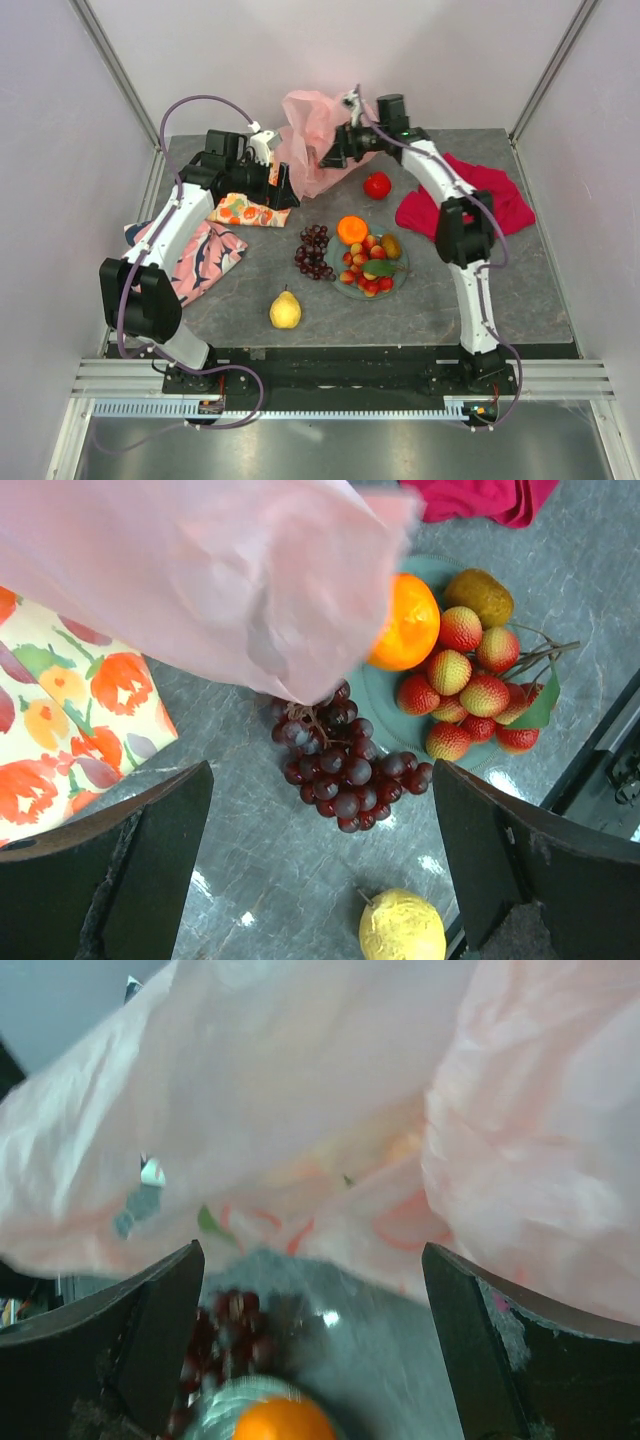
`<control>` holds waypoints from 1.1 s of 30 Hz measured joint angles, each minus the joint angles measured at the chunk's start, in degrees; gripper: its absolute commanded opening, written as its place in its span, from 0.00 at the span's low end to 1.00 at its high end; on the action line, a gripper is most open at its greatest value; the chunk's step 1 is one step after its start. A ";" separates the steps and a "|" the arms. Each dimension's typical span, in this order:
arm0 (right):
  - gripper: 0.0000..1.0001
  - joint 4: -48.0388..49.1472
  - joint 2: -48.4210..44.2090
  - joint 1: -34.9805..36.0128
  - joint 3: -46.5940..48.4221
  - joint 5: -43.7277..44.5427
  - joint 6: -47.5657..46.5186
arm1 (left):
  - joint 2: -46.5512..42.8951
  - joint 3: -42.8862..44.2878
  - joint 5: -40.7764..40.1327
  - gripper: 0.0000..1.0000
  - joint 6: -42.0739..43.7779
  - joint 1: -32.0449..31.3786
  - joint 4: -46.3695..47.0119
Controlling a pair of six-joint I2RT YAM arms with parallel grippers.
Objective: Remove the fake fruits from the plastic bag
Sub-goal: Adjust the plastic bag at the center of the board, then pick up the fake fruit from the center of the board.
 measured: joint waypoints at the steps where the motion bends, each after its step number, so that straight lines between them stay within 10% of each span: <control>1: 0.98 0.11 -2.78 -1.79 -3.34 -0.83 -0.42 | 0.00 0.02 -0.02 0.98 0.02 0.02 0.02; 12: 0.98 -5.31 -33.77 -19.69 -29.49 4.79 -16.04 | 0.04 1.09 -0.33 0.98 0.31 0.00 0.00; 24: 0.98 -15.65 -5.46 -13.84 -18.71 16.87 -22.88 | 0.44 2.40 -1.49 0.98 1.31 0.00 -0.09; 33: 0.98 -15.61 -1.66 -8.31 -8.59 20.02 -22.73 | 0.44 2.19 -2.34 0.99 2.03 0.00 -0.26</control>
